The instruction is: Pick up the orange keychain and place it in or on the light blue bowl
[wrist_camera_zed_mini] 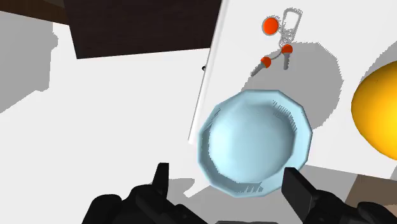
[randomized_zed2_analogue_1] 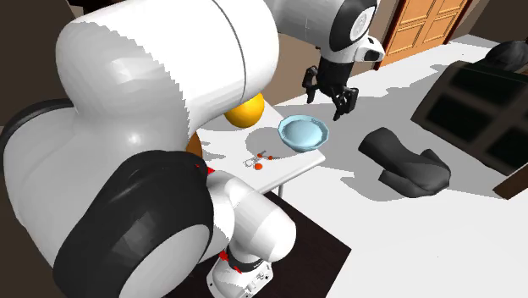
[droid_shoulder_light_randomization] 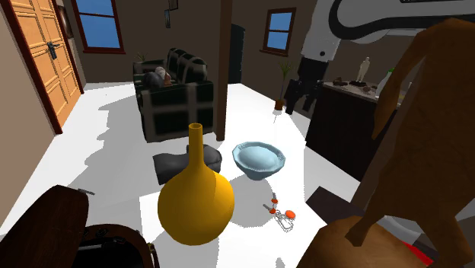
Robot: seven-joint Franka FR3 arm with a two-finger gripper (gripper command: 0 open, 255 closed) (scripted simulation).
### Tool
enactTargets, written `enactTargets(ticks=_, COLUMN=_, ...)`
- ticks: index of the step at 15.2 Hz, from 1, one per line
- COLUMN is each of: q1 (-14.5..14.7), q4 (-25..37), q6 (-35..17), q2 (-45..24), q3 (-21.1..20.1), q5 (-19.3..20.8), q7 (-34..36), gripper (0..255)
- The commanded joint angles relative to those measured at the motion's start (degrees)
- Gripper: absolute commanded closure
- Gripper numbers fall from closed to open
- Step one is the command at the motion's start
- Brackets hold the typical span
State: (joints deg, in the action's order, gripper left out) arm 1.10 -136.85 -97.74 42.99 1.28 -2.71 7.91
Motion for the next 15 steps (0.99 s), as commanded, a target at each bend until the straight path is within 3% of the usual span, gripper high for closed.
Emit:
enactTargets(ticks=1, q1=0.00, q4=0.00, q6=0.00, q2=0.00, q3=0.00, q5=0.00, q7=0.00, gripper=0)
enactTargets(ticks=15, q1=8.28, q4=-17.51, q6=-13.55, q2=-0.64, q3=-13.61, q5=-6.55, q7=8.35, gripper=0)
